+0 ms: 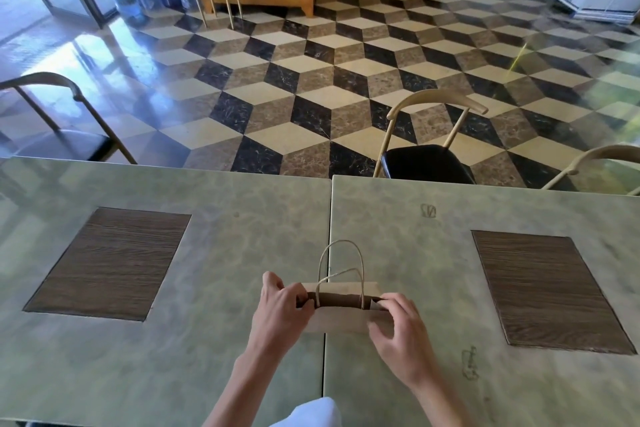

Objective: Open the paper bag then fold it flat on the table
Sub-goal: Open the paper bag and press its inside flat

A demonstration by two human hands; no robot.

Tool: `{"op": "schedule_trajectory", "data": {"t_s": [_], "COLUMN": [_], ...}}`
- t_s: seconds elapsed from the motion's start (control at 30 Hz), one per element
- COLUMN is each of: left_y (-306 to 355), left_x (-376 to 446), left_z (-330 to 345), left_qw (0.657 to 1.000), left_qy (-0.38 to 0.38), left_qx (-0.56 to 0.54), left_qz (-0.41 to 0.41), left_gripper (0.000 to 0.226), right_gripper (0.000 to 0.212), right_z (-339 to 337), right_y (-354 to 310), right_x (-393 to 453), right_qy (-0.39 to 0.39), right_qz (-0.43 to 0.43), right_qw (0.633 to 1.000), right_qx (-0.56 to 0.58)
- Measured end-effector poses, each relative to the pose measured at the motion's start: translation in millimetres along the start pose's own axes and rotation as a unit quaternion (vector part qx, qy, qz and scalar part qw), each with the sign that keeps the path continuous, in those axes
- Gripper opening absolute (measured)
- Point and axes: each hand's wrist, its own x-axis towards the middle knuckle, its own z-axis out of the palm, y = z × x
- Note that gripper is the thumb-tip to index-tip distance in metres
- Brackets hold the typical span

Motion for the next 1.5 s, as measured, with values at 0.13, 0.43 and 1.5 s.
{"op": "schedule_trajectory", "data": {"t_s": [0.13, 0.43, 1.5], "left_y": [4, 3, -4], "left_x": [0, -11, -23], "left_z": [-4, -2, -15], "left_qw": [1.000, 0.998, 0.988], "left_qy": [-0.008, 0.024, 0.139], "left_qx": [0.015, 0.046, 0.024], "left_qz": [-0.006, 0.018, -0.066], "left_gripper": [0.027, 0.027, 0.021], "right_gripper": [0.029, 0.050, 0.029], "right_z": [-1, -13, -54], "right_y": [-7, -17, -11], "right_x": [3, 11, 23], "right_qy": [0.038, -0.034, 0.058], "right_qz": [0.032, 0.096, 0.162], "right_qw": [0.998, 0.995, 0.969], "right_qx": [0.049, -0.019, -0.178]}}
